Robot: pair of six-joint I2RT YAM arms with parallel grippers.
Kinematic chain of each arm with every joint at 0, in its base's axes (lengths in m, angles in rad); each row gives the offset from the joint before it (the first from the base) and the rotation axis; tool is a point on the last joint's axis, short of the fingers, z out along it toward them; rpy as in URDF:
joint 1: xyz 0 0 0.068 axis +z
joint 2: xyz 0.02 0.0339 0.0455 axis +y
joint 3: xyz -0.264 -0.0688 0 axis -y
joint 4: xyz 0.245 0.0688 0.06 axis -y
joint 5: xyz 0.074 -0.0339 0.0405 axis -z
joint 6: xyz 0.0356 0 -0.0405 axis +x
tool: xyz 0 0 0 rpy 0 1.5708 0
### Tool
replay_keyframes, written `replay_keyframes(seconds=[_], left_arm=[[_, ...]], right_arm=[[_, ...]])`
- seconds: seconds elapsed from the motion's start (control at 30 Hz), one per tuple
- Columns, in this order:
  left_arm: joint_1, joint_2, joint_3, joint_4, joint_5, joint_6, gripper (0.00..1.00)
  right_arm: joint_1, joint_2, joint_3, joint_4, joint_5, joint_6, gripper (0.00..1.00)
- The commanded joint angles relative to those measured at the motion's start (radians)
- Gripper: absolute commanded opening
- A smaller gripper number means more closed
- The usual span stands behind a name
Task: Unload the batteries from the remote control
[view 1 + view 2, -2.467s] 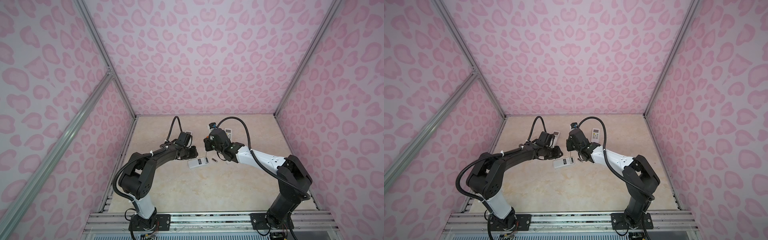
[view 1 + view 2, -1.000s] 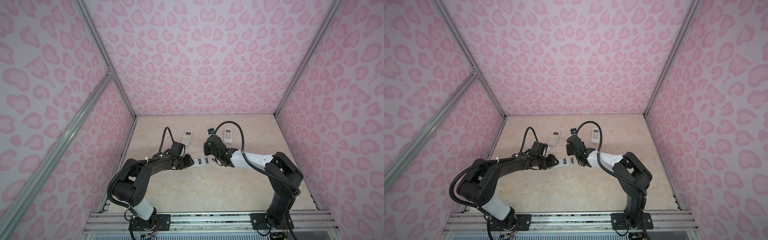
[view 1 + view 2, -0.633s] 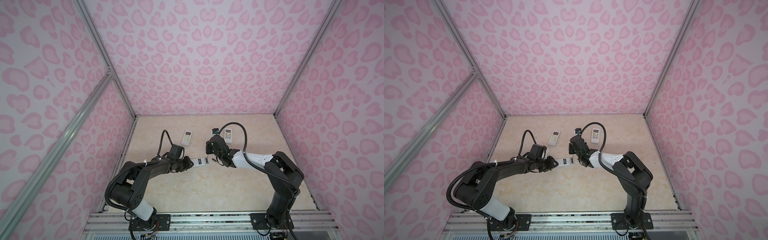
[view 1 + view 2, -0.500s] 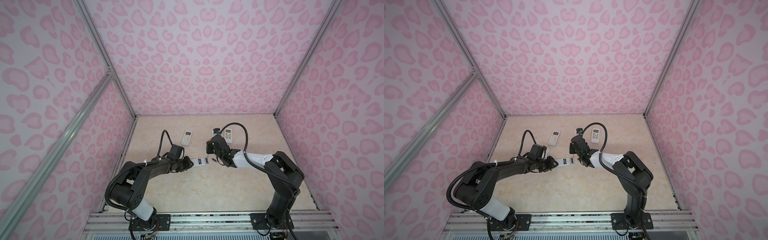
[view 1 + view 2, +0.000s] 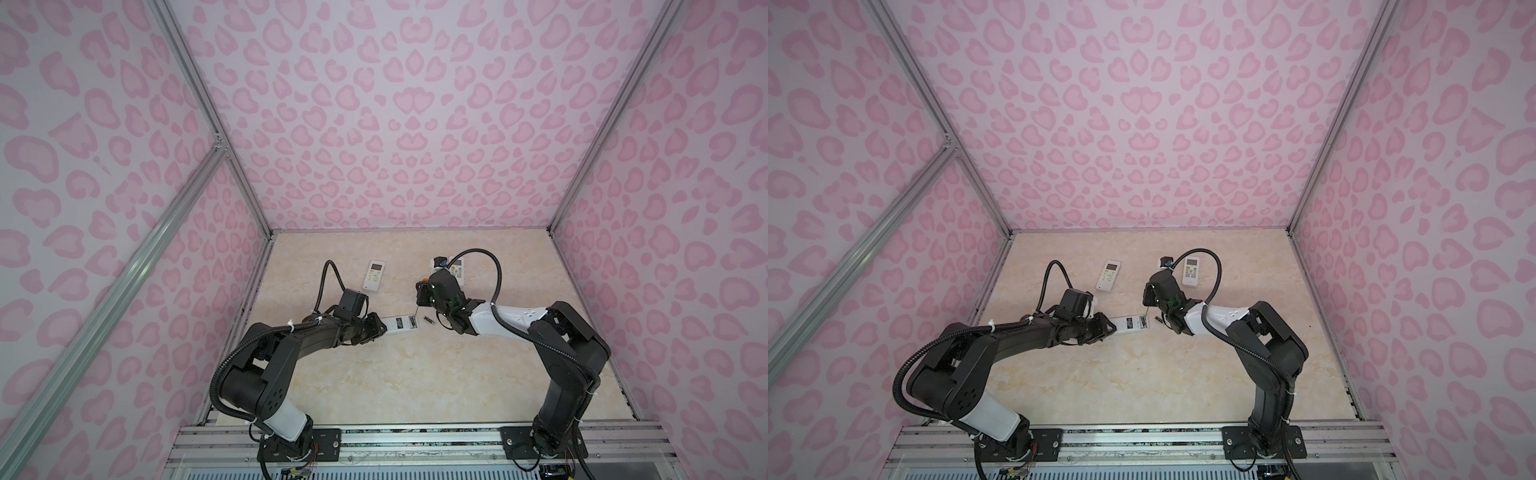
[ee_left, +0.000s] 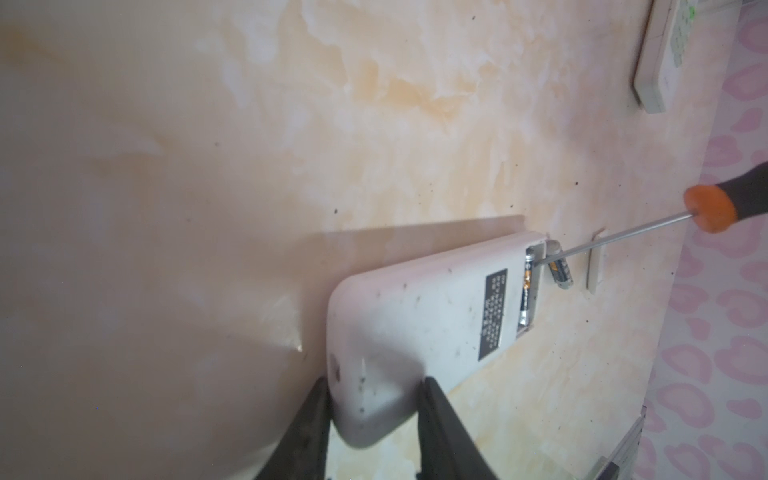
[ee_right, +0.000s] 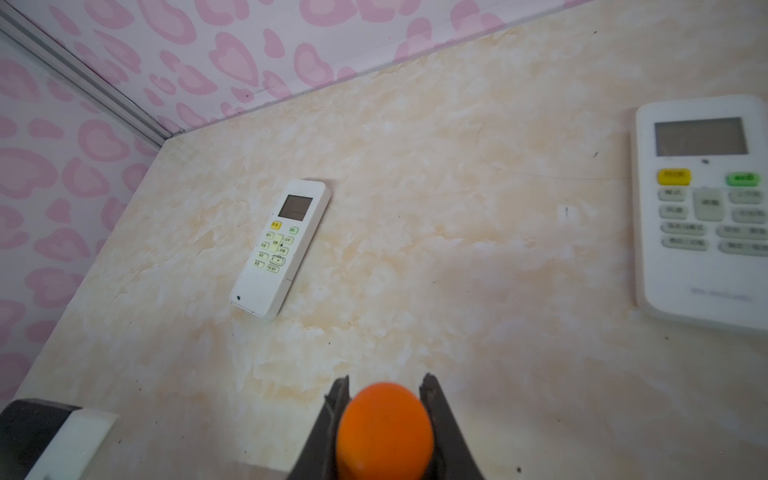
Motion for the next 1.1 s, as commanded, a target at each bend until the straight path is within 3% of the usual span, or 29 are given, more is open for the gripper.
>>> replay_keyframes(seconds=[0.0,0.03,0.17,0.57,1.07], left_arm=[[-0.001,-0.006,-0.008,-0.025,-0.017,0.013,0.37],[-0.001,-0.008,-0.01,-0.024,-0.017,0.013,0.33],[0.001,-0.012,-0.01,-0.029,-0.021,0.019,0.32],[0.002,-0.005,-0.009,-0.027,-0.022,0.024,0.3],[0.004,-0.007,-0.004,-0.03,-0.031,0.03,0.3]], right_arm=[[-0.001,0.003,-0.013,0.006,-0.031,0.02,0.0],[-0.002,0.003,-0.016,0.009,-0.031,0.021,0.0],[-0.006,-0.001,-0.021,0.02,-0.036,0.03,0.0],[-0.006,-0.011,-0.033,0.051,-0.088,0.066,0.0],[-0.006,-0.072,-0.081,0.049,-0.051,0.052,0.0]])
